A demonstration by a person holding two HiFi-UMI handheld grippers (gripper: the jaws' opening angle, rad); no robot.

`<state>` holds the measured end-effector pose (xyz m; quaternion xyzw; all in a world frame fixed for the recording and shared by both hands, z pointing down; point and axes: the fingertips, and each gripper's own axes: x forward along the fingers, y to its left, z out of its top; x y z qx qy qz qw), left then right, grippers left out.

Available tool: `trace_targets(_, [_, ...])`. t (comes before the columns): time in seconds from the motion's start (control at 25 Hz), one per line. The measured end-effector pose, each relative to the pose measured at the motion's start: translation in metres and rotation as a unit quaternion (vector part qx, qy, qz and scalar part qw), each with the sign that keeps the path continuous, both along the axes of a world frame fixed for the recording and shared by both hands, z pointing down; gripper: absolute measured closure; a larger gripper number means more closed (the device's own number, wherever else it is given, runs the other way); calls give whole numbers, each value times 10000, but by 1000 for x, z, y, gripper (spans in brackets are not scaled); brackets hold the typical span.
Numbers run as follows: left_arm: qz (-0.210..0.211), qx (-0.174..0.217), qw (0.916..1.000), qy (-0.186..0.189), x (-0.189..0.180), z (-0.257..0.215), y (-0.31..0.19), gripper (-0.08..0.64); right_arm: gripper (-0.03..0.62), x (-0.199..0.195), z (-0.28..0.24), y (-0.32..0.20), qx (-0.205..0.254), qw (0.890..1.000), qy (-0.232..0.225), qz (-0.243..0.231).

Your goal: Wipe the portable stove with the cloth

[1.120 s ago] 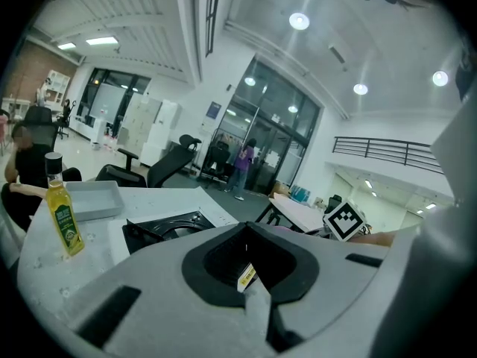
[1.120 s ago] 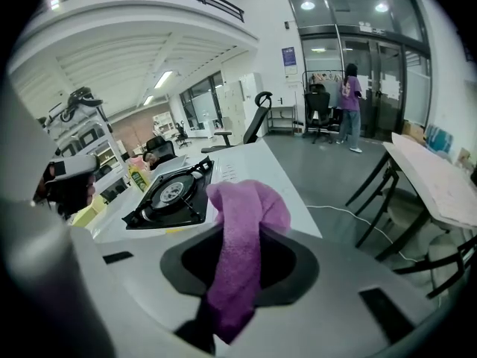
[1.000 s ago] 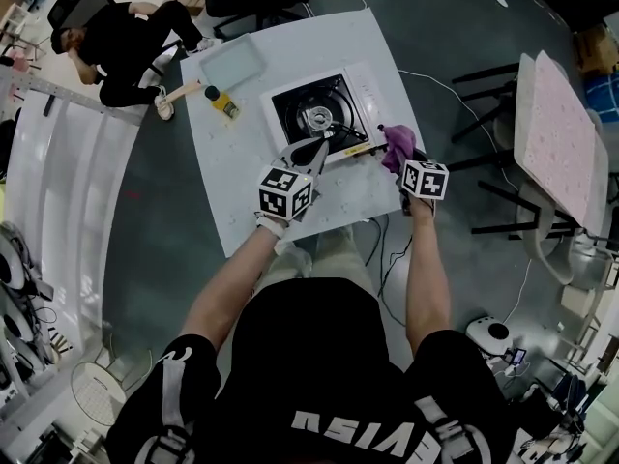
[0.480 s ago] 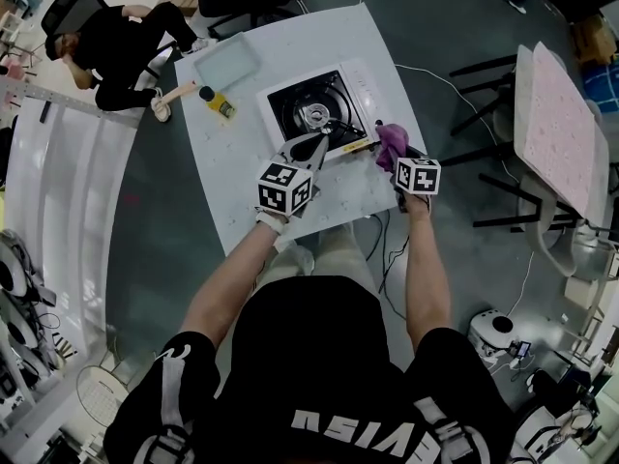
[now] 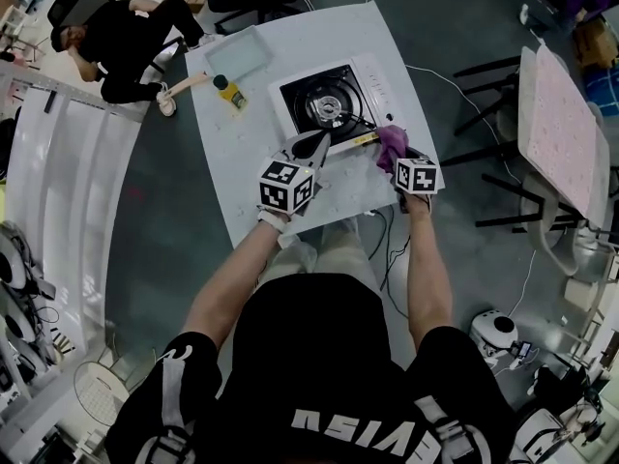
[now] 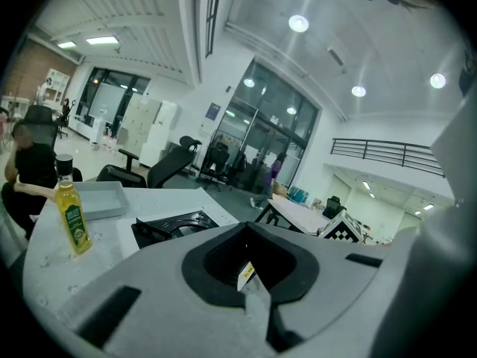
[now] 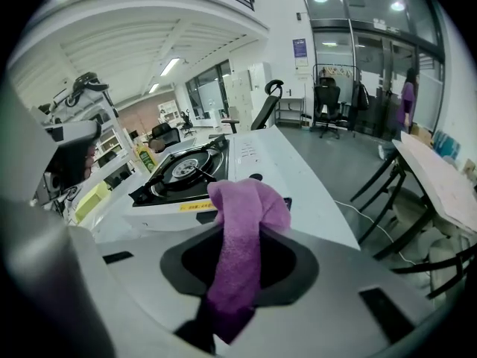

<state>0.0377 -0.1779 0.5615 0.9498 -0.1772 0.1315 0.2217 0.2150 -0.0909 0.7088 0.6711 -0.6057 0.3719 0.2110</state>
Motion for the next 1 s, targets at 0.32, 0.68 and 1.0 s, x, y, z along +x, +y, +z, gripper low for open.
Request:
trace_targets(0.32, [-208,40,9998,26,-45,-5,-5,554,491,-44,1,-7,-43,9998,25,-209])
trace_targets(0.68, [-489,104,9987,65,-93,-10,-7,554,491,-94,1,-15,-83,9985,2,-534])
trace_targets(1.0, [-745,155,9970,124,-124,-17,-9,554,491,-145,-1,-23,-111,9953,-37,-964])
